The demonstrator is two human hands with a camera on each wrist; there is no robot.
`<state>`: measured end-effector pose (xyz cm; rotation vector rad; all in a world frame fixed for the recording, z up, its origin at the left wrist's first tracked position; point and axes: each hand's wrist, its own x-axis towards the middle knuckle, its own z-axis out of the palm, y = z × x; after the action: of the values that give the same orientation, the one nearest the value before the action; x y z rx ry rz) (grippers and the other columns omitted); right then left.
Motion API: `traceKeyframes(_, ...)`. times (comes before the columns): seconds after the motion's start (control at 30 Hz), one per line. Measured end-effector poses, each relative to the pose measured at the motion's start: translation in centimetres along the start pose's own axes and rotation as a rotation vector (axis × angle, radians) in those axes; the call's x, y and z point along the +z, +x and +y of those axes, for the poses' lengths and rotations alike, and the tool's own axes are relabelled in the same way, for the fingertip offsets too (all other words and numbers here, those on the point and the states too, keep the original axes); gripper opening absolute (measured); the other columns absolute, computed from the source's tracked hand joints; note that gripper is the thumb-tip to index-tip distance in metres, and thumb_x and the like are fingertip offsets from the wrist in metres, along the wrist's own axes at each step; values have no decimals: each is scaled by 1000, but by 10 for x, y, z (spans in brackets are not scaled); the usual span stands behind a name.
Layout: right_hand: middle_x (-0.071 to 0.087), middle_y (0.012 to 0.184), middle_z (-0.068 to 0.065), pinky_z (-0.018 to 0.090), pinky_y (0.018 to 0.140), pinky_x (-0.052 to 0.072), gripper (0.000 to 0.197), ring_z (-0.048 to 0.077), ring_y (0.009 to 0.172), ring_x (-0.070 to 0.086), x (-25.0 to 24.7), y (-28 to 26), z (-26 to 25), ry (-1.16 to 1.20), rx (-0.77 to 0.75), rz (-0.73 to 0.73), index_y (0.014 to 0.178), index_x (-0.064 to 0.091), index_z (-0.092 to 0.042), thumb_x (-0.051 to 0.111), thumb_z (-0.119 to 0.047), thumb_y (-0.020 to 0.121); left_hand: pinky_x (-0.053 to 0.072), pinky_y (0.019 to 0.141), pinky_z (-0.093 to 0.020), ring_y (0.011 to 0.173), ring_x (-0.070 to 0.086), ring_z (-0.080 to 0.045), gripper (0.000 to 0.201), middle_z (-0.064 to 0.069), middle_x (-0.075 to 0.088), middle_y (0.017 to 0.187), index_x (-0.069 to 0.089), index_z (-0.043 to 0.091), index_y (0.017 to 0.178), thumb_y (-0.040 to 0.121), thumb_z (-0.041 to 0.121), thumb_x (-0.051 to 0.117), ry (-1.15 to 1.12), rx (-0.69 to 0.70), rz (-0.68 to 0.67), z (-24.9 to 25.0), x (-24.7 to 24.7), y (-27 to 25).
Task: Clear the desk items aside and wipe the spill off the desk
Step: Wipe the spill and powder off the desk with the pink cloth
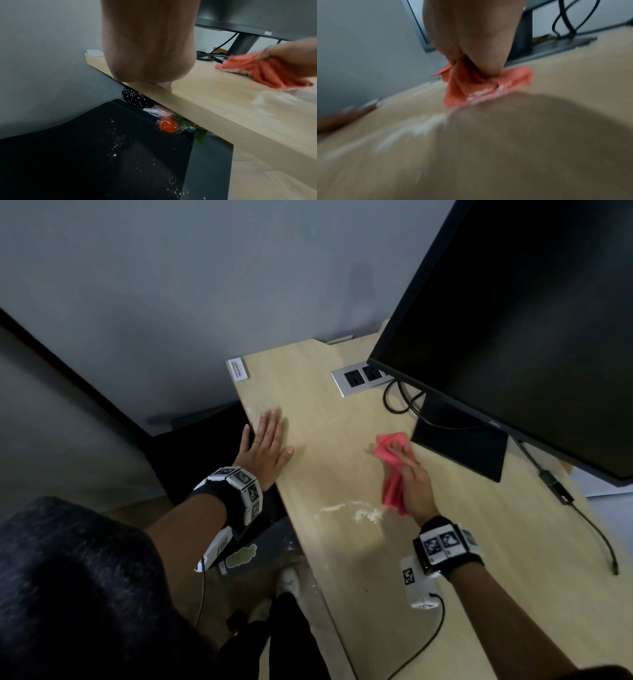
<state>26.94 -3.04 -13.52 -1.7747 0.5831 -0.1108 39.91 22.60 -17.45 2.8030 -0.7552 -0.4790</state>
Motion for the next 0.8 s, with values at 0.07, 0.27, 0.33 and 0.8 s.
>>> traceKeyframes(0.07,38,142,-15,44,119,11,38,14,142,25,12,-3,21,-253,-109,26,130,47,-31,34,-16,98,0,118,-46,148,-6,-20,96,-4,-10,160,-19,15,140,61,61,-47,5,-13,10,2,2,1)
traceKeyframes(0.27,22,150,-12,36,119,-10,46,9,145,4,47,-34,18,-392,-181,-82,137,37,-28,23,-37,94,8,117,-49,148,5,-23,100,-6,2,160,5,12,150,73,62,-36,57,-35,-15,3,3,0)
traceKeyframes(0.33,20,150,-13,30,117,-12,53,7,145,2,64,-48,17,-403,-187,-137,139,39,-24,24,-41,91,5,118,-48,148,1,-22,103,-1,-9,158,0,13,150,70,63,-39,62,-42,2,4,4,0)
traceKeyframes(0.8,67,109,-22,36,117,19,35,14,122,53,70,-140,37,64,-103,-323,101,71,-11,38,-14,92,10,118,-49,147,9,-32,99,-15,8,159,14,4,150,80,65,-21,-4,96,-30,27,15,-32)
